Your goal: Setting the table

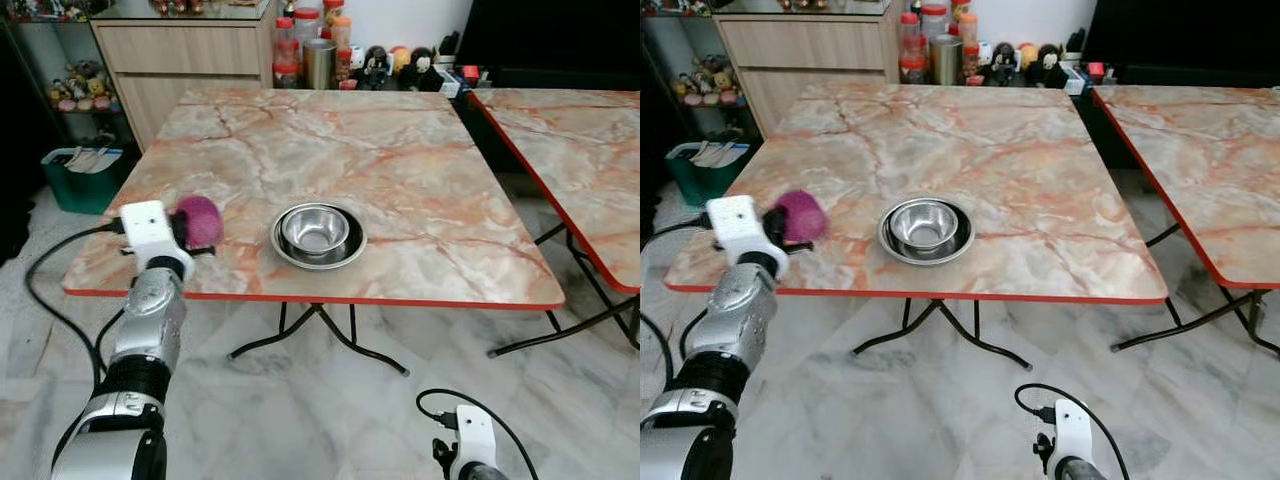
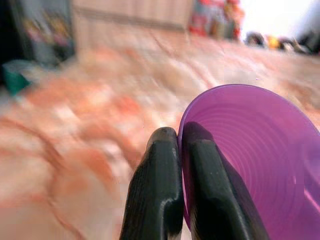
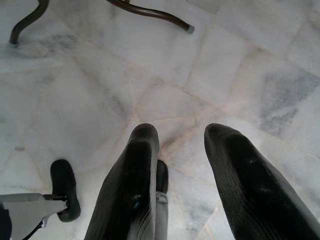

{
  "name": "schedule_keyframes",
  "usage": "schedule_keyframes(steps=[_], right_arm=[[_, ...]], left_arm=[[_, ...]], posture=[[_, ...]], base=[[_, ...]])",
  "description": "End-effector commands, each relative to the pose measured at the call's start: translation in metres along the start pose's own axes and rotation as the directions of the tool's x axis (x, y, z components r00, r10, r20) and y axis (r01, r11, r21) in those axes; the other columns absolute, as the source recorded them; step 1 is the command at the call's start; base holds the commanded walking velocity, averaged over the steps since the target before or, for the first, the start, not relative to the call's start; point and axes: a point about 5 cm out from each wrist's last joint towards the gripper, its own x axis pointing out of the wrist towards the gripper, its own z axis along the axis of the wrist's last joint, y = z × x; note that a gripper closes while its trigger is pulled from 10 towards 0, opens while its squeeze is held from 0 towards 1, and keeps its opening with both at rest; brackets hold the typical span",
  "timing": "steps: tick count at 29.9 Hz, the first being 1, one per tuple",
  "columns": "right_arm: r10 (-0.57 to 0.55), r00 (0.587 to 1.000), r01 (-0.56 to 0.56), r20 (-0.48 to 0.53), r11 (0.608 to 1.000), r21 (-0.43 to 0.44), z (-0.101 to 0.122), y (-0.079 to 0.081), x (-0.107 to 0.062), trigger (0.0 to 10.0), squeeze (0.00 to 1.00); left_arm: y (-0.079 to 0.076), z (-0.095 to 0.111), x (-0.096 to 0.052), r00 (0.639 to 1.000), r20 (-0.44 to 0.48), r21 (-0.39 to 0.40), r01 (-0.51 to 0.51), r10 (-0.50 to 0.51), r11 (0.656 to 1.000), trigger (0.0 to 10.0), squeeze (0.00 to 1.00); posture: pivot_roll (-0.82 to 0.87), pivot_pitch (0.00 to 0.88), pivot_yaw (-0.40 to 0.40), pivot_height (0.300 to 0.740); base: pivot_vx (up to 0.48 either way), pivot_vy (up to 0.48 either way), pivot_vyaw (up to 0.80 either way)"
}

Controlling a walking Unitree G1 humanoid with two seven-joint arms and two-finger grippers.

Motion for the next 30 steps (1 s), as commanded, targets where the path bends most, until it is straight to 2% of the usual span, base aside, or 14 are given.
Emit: schedule_keyframes(steps=[1,7,10,14,17,30], right_arm=[[-0.003,1.000,0.003,0.005,1.000,0.019,-0.001,-0.001,0.000,10.0,0.00],[-0.003,1.000,0.002,0.007,1.000,0.019,0.000,-0.001,0.000,10.0,0.00],[-0.003,1.000,0.003,0.009,1.000,0.017,0.000,0.000,0.000,10.0,0.00],[-0.003,1.000,0.003,0.006,1.000,0.012,0.000,0.000,0.000,10.0,0.00],[-0.002,1.000,0.002,0.002,1.000,0.010,-0.001,0.000,0.000,10.0,0.00],[0.004,1.000,-0.004,-0.001,1.000,0.008,-0.001,0.000,0.000,10.0,0.00]], left_arm=[[-0.006,0.020,0.005,0.999,0.041,-0.051,0.033,-0.031,0.998,10.0,0.00],[-0.009,0.029,0.008,0.999,0.020,-0.075,0.049,-0.048,0.996,10.0,0.00],[-0.019,0.042,0.012,0.996,0.025,0.088,0.086,-0.088,0.992,10.0,0.00],[-0.017,0.039,0.011,0.998,0.011,0.077,0.060,-0.061,0.995,10.0,0.00],[-0.017,0.037,0.010,0.999,-0.003,0.105,0.053,-0.053,0.993,10.0,0.00],[-0.016,0.045,0.007,0.999,0.025,0.093,0.039,-0.042,0.995,10.0,0.00]], posture=[[0.07,0.049,-0.015,0.740],[0.08,0.047,-0.015,0.740],[0.08,0.047,-0.014,0.740],[0.07,0.045,-0.012,0.740],[0.08,0.047,-0.011,0.740],[0.08,0.048,-0.014,0.740]], base=[[0.000,0.000,0.00],[0.000,0.000,0.00],[0.000,0.000,0.00],[0.281,0.000,0.00],[0.333,0.000,0.00],[0.387,0.000,0.00]])
